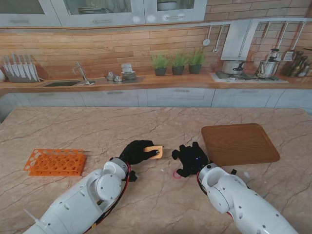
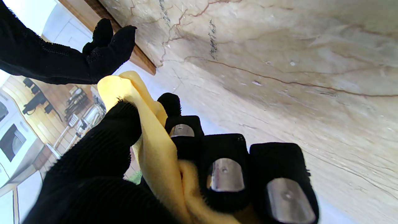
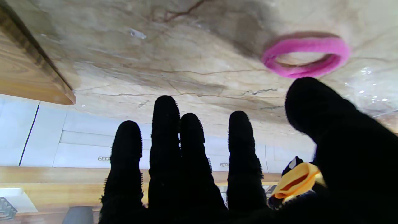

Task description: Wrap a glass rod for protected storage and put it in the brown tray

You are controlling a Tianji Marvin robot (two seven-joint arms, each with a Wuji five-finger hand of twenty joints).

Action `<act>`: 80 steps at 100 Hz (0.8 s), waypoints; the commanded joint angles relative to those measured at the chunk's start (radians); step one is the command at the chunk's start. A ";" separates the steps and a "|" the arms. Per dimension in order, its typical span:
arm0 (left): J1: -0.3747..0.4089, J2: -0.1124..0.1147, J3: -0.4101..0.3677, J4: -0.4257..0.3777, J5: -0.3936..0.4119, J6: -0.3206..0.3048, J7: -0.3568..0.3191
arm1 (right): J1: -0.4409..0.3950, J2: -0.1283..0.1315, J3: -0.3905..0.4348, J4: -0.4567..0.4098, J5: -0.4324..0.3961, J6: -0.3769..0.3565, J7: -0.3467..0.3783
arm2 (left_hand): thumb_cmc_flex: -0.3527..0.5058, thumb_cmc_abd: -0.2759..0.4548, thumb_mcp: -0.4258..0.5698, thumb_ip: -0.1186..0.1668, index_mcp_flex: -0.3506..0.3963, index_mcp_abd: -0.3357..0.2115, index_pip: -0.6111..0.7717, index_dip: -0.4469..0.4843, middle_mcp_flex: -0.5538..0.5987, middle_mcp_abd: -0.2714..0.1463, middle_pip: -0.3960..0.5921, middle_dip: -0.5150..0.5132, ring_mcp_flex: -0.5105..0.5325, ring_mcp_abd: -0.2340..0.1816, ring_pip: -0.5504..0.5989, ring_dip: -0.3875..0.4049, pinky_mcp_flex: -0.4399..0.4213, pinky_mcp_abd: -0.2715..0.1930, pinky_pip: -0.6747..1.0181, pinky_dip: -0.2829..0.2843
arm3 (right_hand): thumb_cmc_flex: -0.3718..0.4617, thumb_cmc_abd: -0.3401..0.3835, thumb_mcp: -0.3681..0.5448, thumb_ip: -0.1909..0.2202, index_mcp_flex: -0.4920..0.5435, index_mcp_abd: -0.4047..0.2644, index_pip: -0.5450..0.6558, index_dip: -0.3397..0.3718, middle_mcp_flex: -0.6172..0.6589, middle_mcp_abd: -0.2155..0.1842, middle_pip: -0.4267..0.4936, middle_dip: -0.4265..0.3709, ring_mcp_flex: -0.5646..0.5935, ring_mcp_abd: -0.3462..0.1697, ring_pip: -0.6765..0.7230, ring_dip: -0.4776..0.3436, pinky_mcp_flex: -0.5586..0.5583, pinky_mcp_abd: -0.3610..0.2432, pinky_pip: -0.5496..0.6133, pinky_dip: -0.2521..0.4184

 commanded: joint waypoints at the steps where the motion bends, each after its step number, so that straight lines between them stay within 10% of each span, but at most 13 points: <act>1: 0.007 -0.001 -0.002 -0.010 -0.004 0.004 -0.005 | 0.002 -0.005 -0.006 0.004 -0.002 0.004 -0.008 | -0.026 0.020 0.037 -0.016 0.026 0.009 0.025 -0.011 0.061 -0.030 0.065 -0.007 0.039 0.044 0.104 -0.003 -0.001 -0.027 0.261 0.028 | 0.001 -0.002 0.027 -0.036 -0.032 0.025 0.018 -0.002 -0.035 0.028 0.023 0.002 -0.016 -0.005 0.027 -0.011 0.002 0.015 0.024 -0.011; 80: 0.023 0.003 -0.016 -0.032 0.001 0.028 -0.009 | 0.030 0.005 -0.056 0.038 -0.013 -0.022 0.006 | -0.035 0.020 0.055 -0.016 0.025 0.013 0.025 -0.010 0.063 -0.033 0.063 -0.010 0.038 0.044 0.106 -0.006 -0.001 -0.024 0.261 0.031 | 0.001 -0.035 0.049 -0.033 -0.064 0.035 0.038 -0.012 -0.066 0.033 0.049 0.005 -0.027 -0.012 0.055 -0.019 0.005 0.005 0.068 -0.030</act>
